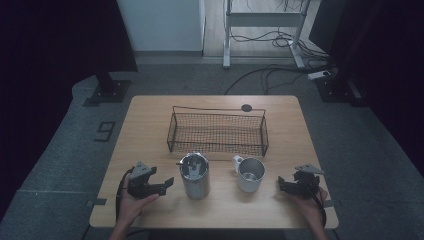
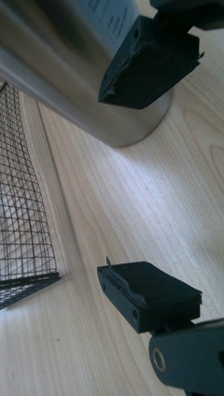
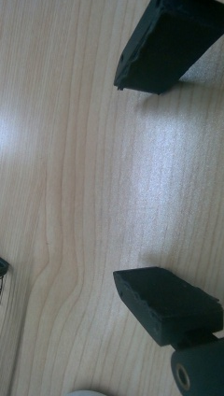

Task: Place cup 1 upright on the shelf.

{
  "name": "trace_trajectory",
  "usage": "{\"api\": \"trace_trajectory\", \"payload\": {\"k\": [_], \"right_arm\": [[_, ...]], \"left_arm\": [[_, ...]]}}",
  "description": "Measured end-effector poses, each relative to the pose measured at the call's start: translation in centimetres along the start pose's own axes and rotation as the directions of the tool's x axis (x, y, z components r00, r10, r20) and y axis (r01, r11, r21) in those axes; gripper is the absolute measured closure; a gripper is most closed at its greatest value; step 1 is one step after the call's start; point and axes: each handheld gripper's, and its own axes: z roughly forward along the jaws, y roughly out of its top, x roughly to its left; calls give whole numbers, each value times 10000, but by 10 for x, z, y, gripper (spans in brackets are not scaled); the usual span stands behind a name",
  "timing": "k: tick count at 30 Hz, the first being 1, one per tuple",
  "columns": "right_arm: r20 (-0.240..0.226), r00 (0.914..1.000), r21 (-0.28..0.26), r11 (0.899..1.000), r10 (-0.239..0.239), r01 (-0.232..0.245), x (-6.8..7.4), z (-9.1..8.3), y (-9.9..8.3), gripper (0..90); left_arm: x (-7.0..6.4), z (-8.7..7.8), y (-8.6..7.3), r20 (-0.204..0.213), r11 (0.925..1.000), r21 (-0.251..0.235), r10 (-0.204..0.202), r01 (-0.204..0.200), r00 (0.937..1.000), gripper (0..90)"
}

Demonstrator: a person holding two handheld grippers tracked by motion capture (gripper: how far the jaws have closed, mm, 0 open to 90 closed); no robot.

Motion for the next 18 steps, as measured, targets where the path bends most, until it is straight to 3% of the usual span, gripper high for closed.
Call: {"api": "trace_trajectory", "payload": {"k": [6, 18], "right_arm": [[5, 10000, -20, 10000, -7, 7, -1, -1, -1, 81], [18, 10000, -57, 10000, 21, -21, -1, -2, -2, 87]], "left_arm": [[-6, -6, 5, 120, 9998, -158, 75, -73, 9999, 153], [-28, -21, 16, 783, 9968, -767, 276, -216, 9965, 148]]}}
